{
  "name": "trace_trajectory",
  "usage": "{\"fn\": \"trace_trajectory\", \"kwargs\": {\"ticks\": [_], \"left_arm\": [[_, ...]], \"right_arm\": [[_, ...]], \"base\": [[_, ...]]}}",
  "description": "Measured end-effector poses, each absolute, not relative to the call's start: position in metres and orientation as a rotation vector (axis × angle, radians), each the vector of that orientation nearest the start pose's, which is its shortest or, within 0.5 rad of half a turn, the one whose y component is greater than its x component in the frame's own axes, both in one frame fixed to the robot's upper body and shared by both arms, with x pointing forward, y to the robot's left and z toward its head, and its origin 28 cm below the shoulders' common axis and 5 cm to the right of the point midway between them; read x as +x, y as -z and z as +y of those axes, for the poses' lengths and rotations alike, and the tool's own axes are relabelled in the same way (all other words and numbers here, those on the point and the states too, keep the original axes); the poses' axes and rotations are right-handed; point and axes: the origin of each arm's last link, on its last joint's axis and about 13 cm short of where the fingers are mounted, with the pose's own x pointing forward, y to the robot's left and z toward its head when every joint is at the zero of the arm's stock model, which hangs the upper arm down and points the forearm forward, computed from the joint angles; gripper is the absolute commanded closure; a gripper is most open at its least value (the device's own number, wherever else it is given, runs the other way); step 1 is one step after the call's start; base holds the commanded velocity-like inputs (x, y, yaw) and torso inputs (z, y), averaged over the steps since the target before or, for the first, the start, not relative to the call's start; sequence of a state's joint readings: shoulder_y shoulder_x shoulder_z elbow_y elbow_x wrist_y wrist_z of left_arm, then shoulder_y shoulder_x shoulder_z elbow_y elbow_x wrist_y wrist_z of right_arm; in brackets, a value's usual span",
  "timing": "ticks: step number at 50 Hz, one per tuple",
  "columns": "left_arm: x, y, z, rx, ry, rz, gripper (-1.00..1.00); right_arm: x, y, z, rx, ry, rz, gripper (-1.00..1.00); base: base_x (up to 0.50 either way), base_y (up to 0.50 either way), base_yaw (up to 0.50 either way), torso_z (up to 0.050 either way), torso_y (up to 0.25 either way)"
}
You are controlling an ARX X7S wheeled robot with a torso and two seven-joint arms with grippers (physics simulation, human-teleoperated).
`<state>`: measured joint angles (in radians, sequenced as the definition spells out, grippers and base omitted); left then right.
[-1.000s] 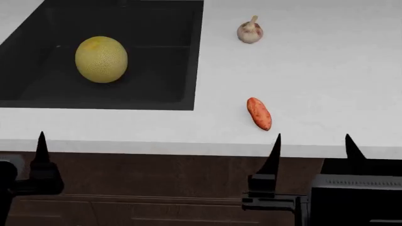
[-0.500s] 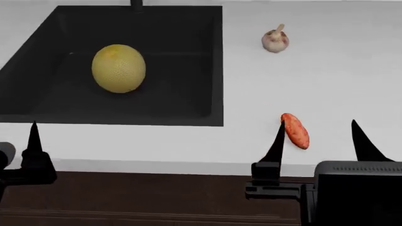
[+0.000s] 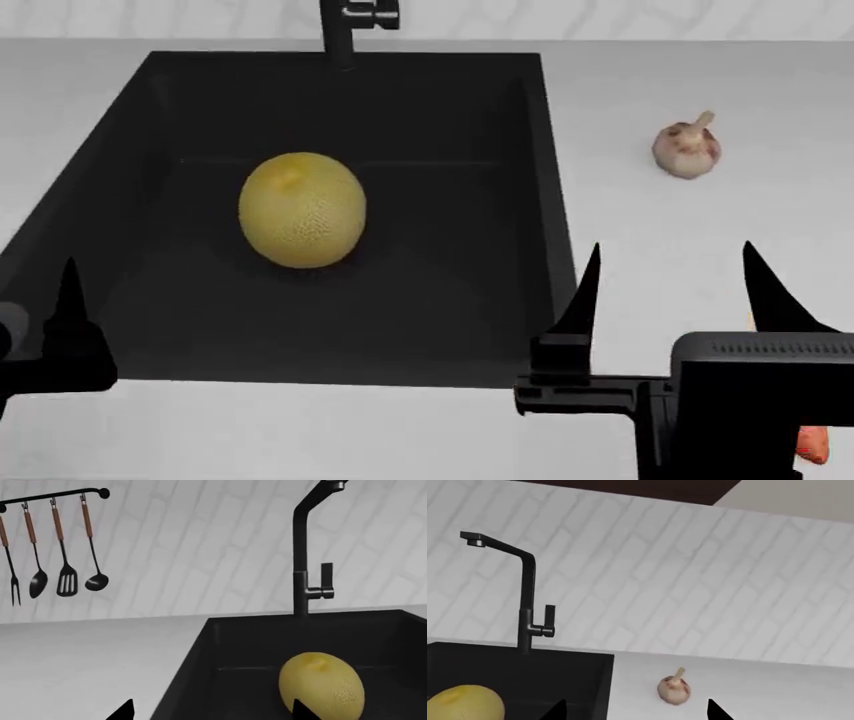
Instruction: Pick the sweet potato from the counter and place it in the sink
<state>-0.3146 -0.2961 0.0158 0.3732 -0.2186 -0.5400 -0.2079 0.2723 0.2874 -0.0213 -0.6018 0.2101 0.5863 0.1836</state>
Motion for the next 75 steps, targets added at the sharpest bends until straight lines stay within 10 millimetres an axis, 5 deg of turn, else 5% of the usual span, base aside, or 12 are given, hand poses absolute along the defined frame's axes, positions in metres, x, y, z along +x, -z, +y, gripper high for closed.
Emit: {"fn": "trace_trajectory", "kwargs": {"ticks": [26, 54, 75], "left_arm": [[0.257, -0.135, 0.256, 0.096, -0.135, -0.142, -1.00], [0.257, -0.135, 0.256, 0.098, -0.124, -0.136, -1.00], [0.257, -0.134, 0.255, 0.102, -0.121, -0.134, -1.00]], "right_arm": [[0.229, -0.168, -0.133, -0.128, 0.032, -0.289, -1.00], [0.195, -0.215, -0.180, -0.122, 0.087, -0.124, -1.00], [0.172, -0.222, -0.203, -0.157, 0.079, 0.079, -1.00]], "base": [[0.18, -0.01, 0.00, 0.000, 0.001], [0.00, 0.00, 0.00, 0.000, 0.000], [0.00, 0.00, 0.00, 0.000, 0.000]]}}
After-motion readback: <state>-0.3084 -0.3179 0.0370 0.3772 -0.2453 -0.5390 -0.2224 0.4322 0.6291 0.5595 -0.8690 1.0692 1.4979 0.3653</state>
